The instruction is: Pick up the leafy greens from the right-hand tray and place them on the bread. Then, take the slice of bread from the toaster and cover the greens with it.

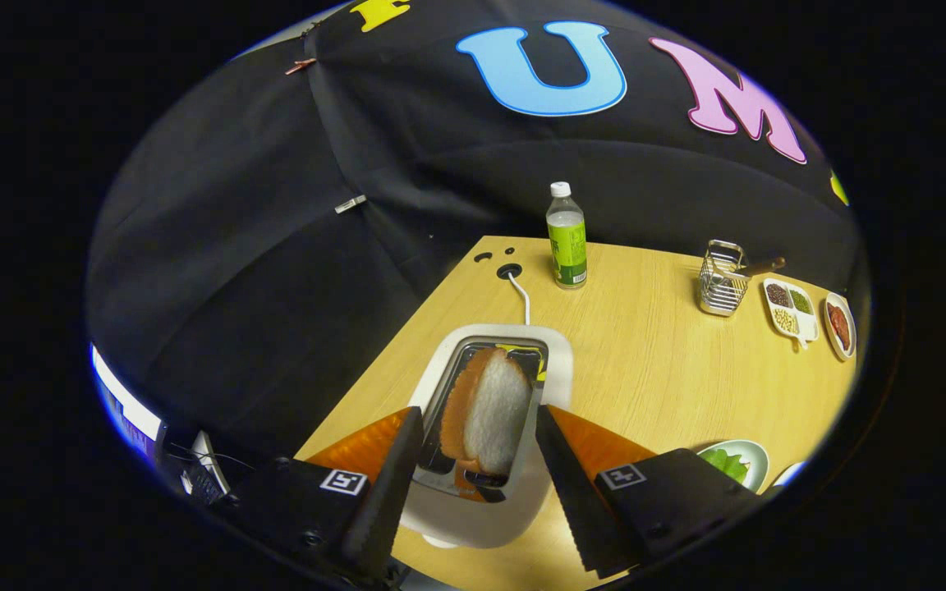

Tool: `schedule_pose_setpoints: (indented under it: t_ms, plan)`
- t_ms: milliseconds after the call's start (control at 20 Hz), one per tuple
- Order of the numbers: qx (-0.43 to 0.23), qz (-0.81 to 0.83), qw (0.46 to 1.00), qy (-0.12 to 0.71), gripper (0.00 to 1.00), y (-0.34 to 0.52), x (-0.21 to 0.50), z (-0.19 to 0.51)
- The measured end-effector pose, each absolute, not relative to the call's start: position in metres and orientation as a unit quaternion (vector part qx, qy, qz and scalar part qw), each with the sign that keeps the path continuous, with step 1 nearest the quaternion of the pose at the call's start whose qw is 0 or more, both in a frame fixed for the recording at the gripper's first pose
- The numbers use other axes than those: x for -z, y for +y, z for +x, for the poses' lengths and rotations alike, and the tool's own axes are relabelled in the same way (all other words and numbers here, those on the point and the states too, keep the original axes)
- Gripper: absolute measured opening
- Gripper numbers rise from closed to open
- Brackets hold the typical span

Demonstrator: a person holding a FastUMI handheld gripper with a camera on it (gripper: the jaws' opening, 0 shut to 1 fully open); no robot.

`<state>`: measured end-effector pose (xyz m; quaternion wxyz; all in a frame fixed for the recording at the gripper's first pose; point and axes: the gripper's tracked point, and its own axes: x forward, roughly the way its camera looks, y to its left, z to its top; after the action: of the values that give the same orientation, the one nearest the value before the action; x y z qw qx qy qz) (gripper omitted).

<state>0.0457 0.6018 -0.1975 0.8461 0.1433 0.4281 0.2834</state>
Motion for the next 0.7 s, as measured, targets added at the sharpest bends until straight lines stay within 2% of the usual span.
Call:
schedule_pose_setpoints:
  t_ms: [50,250,300,700]
  plan:
    - [-0.276,0.139,0.848,0.431,0.83,0.601,0.202,0.047]
    - [-0.249,0.118,0.859,0.431,0.23,0.59,0.211,0.051]
    - [-0.25,0.118,0.859,0.431,0.16,0.592,0.212,0.05]
    - [-0.265,0.153,0.871,0.386,0.16,0.576,0.153,0.055]
